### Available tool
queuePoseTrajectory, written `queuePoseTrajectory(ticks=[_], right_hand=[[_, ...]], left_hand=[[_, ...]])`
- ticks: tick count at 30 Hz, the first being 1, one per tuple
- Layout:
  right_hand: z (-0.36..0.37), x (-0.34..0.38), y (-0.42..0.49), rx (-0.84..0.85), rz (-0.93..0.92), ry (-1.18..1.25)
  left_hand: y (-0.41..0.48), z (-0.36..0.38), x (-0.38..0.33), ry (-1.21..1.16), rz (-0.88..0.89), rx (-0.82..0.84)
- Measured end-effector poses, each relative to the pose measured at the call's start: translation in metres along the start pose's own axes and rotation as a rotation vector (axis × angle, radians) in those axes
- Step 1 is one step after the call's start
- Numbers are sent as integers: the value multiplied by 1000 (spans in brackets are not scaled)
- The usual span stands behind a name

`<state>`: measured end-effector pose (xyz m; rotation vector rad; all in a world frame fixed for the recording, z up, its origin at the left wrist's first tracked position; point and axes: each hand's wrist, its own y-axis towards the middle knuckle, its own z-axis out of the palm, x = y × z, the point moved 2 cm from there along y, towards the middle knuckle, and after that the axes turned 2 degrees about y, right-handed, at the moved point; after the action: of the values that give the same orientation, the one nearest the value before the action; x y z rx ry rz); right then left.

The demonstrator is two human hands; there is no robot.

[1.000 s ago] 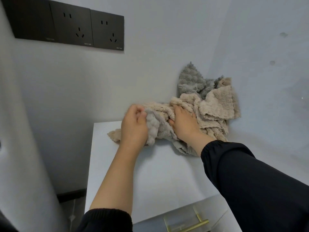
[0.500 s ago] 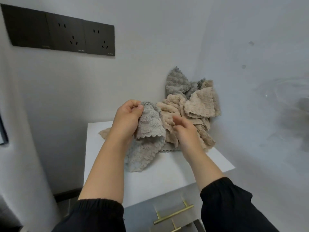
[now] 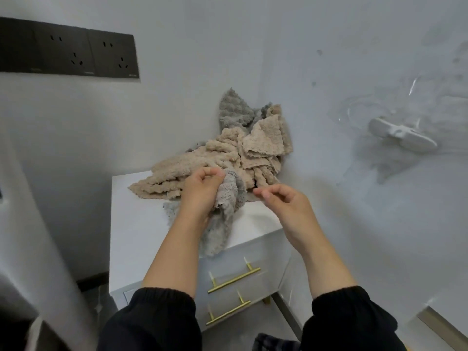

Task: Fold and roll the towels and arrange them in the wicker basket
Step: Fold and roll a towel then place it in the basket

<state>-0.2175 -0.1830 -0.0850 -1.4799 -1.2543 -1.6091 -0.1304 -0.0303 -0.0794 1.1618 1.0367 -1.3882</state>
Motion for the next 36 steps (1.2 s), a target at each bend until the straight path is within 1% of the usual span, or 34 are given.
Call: queuePoseTrajectory(ticks=[2,4,6,7,9,11,12,14,17,19,23,27,29,30,31,32,33,34,36], right_hand=[[-2,0,-3,40,12,-30],[2,-2,-8,158,65,-150],[9,-7,-11,274,104,-299],[12,-9,-11,273,88,-335],[14,-9,-10,160,33,-317],[11,-11,-7,67,15,-271],[8,-11,-6,65,16,-260],[6,-12,-5,156,21,-297],[9,-20,-9,381,98,-446],[12,-25,-12,417,123,-446],[19,-25,-8,350,90,-289],[17,-23,-6,283,79,-260],[12,-19,-4,210,87,-280],[7,-17,-1,134,86,-281],[1,-16,2,42,88,-250],[-5,-13,5,-46,84,-189],[-11,-10,7,-112,76,-136],[-14,-7,9,-147,56,-111],[-18,-2,9,-151,-2,-137]], left_hand=[[-6,3,2,-49,-22,-20],[-12,9,3,-133,-51,-23],[-17,16,1,-298,-107,32],[-18,18,1,-389,-138,72],[-19,20,0,-518,-170,144],[-20,20,-2,-575,-164,186],[-21,21,-4,-596,-160,197],[-22,20,-7,-624,-145,218],[-24,17,-11,-645,-121,249],[-27,15,-13,-636,-104,257],[-31,11,-17,-600,-72,277],[-32,5,-15,-559,-62,279],[-29,3,-11,-553,-96,234],[-27,1,-9,-542,-105,208],[-25,-1,-6,-508,-104,186],[-23,-3,-4,-421,-80,174],[-20,-5,-2,-245,-40,166],[-18,-8,-4,21,30,139],[-18,-8,-4,546,249,59]])
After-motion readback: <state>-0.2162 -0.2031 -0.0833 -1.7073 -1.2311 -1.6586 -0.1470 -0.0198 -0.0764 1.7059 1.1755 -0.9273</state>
